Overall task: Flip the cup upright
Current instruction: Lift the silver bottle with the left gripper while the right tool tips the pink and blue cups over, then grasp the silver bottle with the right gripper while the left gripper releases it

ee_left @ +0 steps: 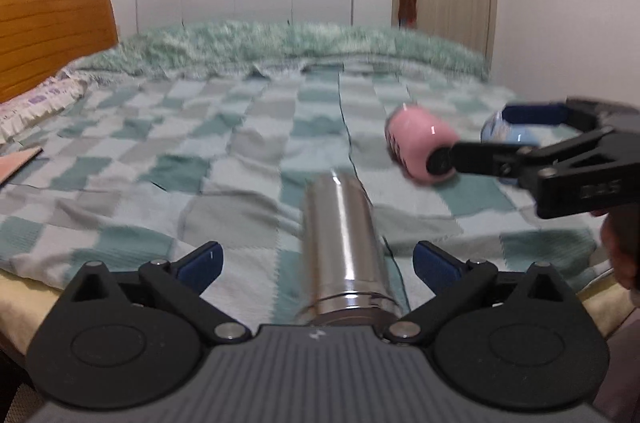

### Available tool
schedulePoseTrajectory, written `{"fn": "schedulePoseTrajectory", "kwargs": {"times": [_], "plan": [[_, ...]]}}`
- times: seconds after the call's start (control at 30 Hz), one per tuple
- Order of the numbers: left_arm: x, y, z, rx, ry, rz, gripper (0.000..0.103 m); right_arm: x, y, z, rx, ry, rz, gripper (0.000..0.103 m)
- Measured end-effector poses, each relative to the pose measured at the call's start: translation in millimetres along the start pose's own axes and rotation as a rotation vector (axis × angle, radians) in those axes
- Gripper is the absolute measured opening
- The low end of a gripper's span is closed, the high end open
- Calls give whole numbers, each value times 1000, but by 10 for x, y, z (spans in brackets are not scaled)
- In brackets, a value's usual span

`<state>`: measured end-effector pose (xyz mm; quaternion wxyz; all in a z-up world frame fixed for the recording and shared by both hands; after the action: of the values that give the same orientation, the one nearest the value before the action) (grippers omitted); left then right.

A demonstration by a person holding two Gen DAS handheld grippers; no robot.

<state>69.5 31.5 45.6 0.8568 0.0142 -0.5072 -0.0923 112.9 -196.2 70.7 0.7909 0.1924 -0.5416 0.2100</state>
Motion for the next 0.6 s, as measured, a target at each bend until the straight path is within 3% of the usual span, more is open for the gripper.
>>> {"fn": "schedulePoseTrajectory", "kwargs": {"times": [0.23, 0.47, 0.6], "plan": [[-34, 510, 287, 100, -41, 38, 103, 132, 288, -129, -34, 64, -54, 103], [-161, 852, 312, 165, -27, 50, 103, 79, 514, -586, -45, 285, -211, 103], [-192, 962, 242, 183, -6, 48, 103, 39, 593, -877, -97, 402, -281, 103]]}}
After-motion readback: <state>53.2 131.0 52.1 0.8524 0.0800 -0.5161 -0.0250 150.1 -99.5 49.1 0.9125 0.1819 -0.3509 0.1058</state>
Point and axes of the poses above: each gripper's, at about its wrist camera, not at the fingertips, and z roughly against the way its jaws point, y to its left, x to its top, the point moved 2 cm from there along -z, roughly the way its jaws point, and after that the axes turned 9 degrees about -z, right-handed, at the moved point
